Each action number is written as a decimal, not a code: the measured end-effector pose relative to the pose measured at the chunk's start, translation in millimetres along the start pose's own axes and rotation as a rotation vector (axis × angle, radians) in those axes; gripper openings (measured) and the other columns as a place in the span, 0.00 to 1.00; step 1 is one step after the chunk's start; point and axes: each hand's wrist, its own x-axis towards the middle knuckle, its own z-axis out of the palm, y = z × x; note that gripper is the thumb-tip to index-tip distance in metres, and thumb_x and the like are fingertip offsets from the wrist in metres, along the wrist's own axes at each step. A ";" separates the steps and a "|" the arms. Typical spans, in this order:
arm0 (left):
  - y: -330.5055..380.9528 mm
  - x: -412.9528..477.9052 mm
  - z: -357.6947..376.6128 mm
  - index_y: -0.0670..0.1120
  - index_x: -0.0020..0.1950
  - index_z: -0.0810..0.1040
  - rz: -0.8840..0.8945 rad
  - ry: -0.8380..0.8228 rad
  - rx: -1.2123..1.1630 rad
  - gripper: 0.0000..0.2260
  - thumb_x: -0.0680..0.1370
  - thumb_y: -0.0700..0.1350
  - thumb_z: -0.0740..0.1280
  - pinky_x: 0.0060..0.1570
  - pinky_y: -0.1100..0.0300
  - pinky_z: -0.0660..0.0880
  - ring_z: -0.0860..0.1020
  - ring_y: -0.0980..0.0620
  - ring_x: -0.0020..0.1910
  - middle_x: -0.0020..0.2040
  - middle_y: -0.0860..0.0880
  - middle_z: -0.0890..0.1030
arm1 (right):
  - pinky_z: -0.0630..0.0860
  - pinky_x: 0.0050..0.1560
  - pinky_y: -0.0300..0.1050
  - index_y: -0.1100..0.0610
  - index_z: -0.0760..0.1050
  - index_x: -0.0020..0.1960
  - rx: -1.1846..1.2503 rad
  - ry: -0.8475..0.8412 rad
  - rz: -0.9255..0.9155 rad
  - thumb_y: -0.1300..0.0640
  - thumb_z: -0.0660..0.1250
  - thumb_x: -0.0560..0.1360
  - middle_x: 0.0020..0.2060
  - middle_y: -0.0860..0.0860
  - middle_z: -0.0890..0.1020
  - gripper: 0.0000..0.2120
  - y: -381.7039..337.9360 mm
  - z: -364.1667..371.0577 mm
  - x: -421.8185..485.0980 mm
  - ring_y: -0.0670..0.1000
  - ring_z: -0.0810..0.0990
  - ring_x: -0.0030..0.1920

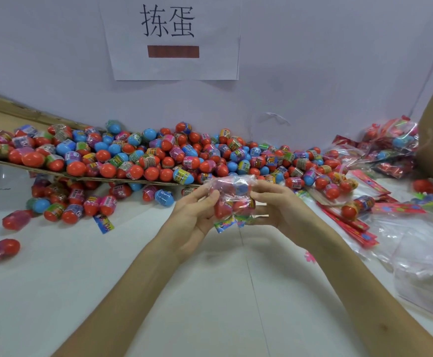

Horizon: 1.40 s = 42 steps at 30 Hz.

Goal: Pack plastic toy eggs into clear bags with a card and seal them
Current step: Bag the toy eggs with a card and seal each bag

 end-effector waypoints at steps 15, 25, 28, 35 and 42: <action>-4.9 11.9 -17.3 0.44 0.67 0.80 -0.039 0.083 0.027 0.22 0.73 0.48 0.71 0.50 0.53 0.84 0.85 0.41 0.58 0.61 0.44 0.85 | 0.84 0.43 0.45 0.61 0.81 0.57 0.173 0.439 -0.353 0.59 0.70 0.79 0.46 0.57 0.84 0.09 -68.9 -75.9 -1.7 0.52 0.86 0.42; -6.4 9.5 -12.3 0.43 0.70 0.77 -0.080 0.085 0.023 0.17 0.83 0.46 0.65 0.56 0.48 0.81 0.84 0.40 0.59 0.62 0.44 0.85 | 0.84 0.49 0.45 0.61 0.79 0.62 -0.117 0.685 -0.326 0.67 0.61 0.83 0.49 0.56 0.86 0.11 -72.5 -94.7 -17.0 0.53 0.87 0.45; -7.5 7.5 -10.9 0.43 0.69 0.78 -0.102 0.128 0.040 0.14 0.84 0.44 0.64 0.57 0.48 0.78 0.85 0.40 0.57 0.60 0.44 0.85 | 0.83 0.40 0.40 0.63 0.81 0.55 -0.211 0.709 -0.264 0.71 0.61 0.81 0.43 0.55 0.87 0.11 -50.7 -86.1 -11.1 0.48 0.86 0.37; -11.5 5.0 -11.2 0.42 0.67 0.78 -0.148 0.178 0.076 0.13 0.84 0.41 0.62 0.58 0.47 0.78 0.86 0.41 0.56 0.60 0.44 0.86 | 0.79 0.53 0.43 0.51 0.80 0.60 -0.866 0.501 -0.081 0.57 0.74 0.76 0.53 0.47 0.82 0.13 -30.8 -65.6 14.5 0.48 0.82 0.53; -14.2 5.4 -12.1 0.42 0.64 0.79 -0.174 0.188 0.082 0.12 0.84 0.39 0.61 0.58 0.46 0.78 0.86 0.41 0.56 0.59 0.44 0.86 | 0.75 0.62 0.50 0.47 0.73 0.68 -1.132 0.546 -0.116 0.54 0.73 0.74 0.62 0.47 0.75 0.24 15.8 -42.8 26.4 0.50 0.75 0.63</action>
